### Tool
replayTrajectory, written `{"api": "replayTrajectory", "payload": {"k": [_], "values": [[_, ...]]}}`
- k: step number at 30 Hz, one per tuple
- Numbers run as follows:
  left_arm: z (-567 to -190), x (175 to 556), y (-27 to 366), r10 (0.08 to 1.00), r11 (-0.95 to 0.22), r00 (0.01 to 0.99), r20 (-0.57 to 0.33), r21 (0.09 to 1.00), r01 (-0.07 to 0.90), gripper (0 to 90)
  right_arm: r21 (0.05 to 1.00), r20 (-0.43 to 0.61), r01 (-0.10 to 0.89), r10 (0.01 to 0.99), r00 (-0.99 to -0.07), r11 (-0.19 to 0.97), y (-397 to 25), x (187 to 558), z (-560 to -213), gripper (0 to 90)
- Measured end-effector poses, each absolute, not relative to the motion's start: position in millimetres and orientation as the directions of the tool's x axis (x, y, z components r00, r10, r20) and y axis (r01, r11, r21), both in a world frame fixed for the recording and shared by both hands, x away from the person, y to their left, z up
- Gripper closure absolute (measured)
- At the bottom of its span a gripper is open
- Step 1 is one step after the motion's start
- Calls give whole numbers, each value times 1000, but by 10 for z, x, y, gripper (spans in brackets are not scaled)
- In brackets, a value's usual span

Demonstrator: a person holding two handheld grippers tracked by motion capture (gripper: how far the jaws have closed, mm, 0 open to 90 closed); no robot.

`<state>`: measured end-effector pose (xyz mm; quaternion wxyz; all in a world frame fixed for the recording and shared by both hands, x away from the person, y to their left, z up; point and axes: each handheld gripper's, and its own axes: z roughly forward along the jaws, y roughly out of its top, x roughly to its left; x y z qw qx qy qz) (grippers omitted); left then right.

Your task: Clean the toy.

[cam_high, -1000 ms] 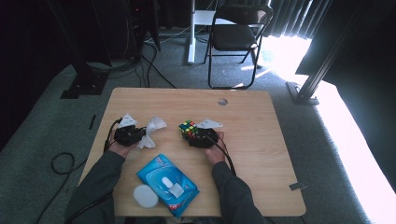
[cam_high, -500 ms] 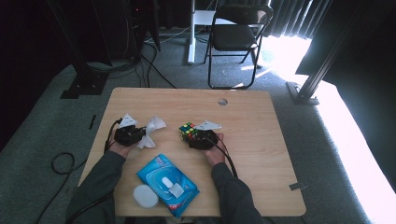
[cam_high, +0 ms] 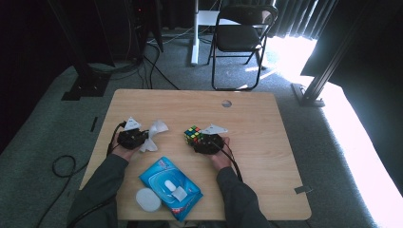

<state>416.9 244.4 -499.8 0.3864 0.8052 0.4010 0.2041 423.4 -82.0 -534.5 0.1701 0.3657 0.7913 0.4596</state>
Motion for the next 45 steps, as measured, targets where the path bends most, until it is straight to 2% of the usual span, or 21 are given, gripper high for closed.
{"api": "replayTrajectory", "payload": {"k": [37,44,45], "values": [[-5163,4214,2482,842,-371,539,25,751,545,821,829,43,425,716,-696,364,-845,4166,-5413,341],[-5166,4204,2478,841,-375,540,30,751,543,716,828,37,425,720,-693,366,-837,4153,-5421,340],[-5167,4205,2479,843,-371,537,28,753,543,653,827,33,424,721,-692,370,-831,4151,-5420,339]]}}
